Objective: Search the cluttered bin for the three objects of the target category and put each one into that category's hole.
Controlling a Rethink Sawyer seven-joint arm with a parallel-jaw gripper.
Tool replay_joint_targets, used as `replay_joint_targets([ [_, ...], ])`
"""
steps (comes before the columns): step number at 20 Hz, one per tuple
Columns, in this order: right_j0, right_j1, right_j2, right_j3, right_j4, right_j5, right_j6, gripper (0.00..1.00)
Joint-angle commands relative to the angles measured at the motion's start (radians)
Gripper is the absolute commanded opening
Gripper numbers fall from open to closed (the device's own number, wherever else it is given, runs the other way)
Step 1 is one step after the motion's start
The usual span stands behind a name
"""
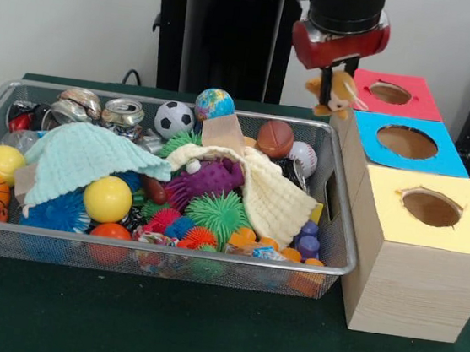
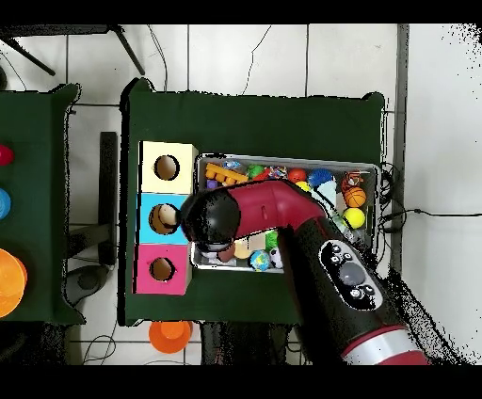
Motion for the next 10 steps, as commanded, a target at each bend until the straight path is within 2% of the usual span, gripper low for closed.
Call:
replay_joint_targets([
  [1,0.041,-0.036,0.018,0.085,0.061,0.116,0.038,0.0],
  [10,0.096,-0.041,-0.014,0.142,0.098,0.095,0.083,0.0],
])
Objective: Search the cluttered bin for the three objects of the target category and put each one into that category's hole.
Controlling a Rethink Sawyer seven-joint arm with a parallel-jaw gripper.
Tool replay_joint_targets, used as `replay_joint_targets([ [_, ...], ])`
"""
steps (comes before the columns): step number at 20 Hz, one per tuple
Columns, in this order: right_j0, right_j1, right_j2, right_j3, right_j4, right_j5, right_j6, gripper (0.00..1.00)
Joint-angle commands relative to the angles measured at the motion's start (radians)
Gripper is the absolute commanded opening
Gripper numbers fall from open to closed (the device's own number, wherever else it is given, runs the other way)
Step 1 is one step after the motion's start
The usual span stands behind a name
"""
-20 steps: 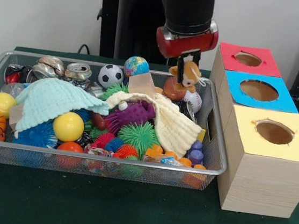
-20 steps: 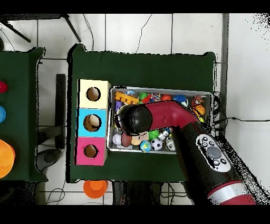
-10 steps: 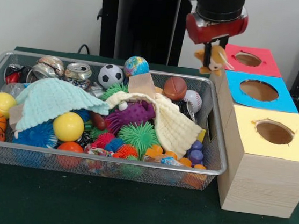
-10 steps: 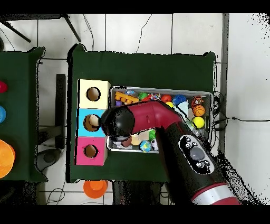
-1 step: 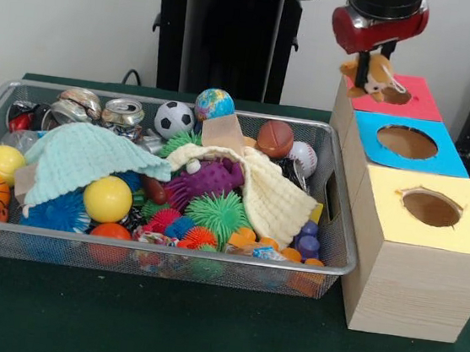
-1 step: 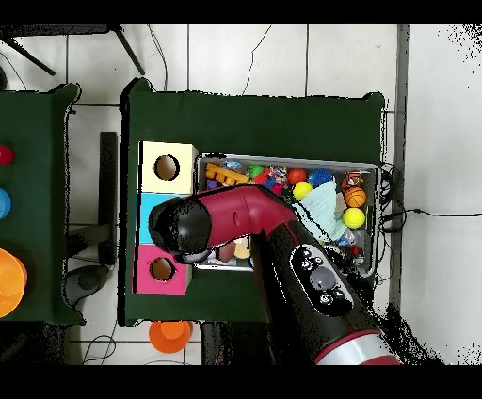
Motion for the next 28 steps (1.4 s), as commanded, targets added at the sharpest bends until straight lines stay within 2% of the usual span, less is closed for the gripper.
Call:
replay_joint_targets([
  [1,0.025,-0.001,-0.018,0.103,0.043,0.068,0.088,0.0],
  [12,0.078,0.0,-0.065,0.177,0.04,-0.013,0.144,0.0],
  [19,0.094,0.023,-0.078,0.23,0.045,-0.115,0.168,0.0],
  [28,0.085,0.06,-0.068,0.258,0.058,-0.275,0.167,0.0],
])
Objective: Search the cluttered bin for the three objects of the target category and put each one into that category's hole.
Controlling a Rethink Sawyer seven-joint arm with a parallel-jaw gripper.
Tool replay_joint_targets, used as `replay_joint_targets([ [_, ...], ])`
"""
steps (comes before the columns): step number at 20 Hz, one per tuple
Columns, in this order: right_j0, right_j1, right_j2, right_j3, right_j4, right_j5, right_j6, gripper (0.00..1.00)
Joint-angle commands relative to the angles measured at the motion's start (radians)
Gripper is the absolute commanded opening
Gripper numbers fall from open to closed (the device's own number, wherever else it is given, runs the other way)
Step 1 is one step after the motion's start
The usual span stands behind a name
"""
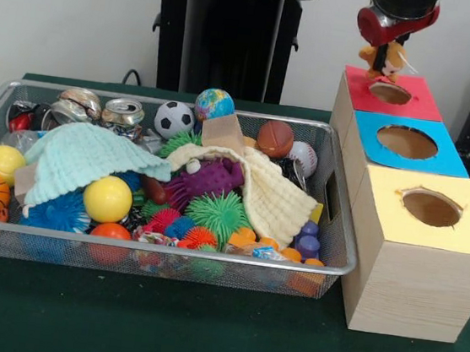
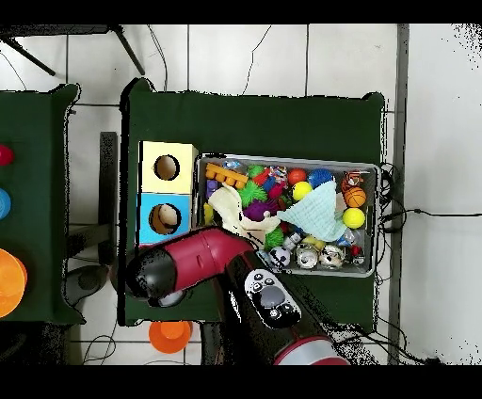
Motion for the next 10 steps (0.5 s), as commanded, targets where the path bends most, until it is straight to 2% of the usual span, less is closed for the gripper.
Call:
replay_joint_targets([
  [1,-0.018,0.059,-0.026,0.064,0.039,-0.159,0.167,0.0],
  [7,-0.013,0.067,-0.028,0.064,0.045,-0.226,0.168,0.0],
  [10,-0.002,0.067,-0.038,0.054,0.04,-0.227,0.164,0.0],
])
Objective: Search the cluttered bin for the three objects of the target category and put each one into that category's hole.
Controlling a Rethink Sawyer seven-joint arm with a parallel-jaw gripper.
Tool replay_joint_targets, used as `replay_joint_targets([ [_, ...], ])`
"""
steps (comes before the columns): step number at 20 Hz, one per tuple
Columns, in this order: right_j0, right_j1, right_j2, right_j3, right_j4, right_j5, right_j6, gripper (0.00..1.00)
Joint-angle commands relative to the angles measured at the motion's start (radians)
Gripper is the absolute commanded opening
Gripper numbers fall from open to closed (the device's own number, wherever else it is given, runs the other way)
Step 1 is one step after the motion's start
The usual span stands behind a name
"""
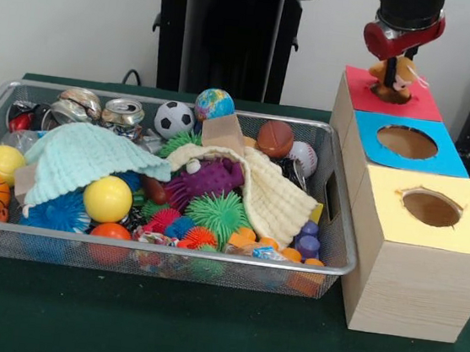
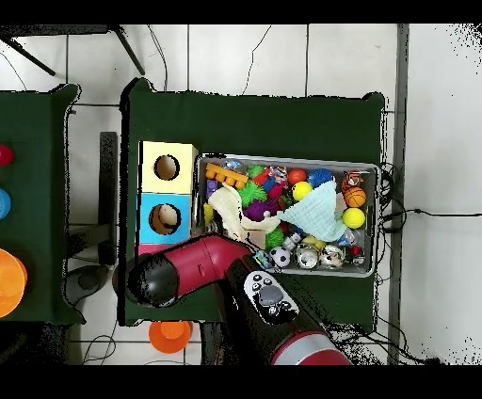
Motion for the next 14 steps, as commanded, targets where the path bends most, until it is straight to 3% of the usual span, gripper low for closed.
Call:
replay_joint_targets([
  [1,0.0,0.041,-0.04,0.015,0.033,-0.059,0.162,0.0],
  [14,0.014,0.072,-0.064,-0.008,0.016,-0.053,0.151,0.0],
])
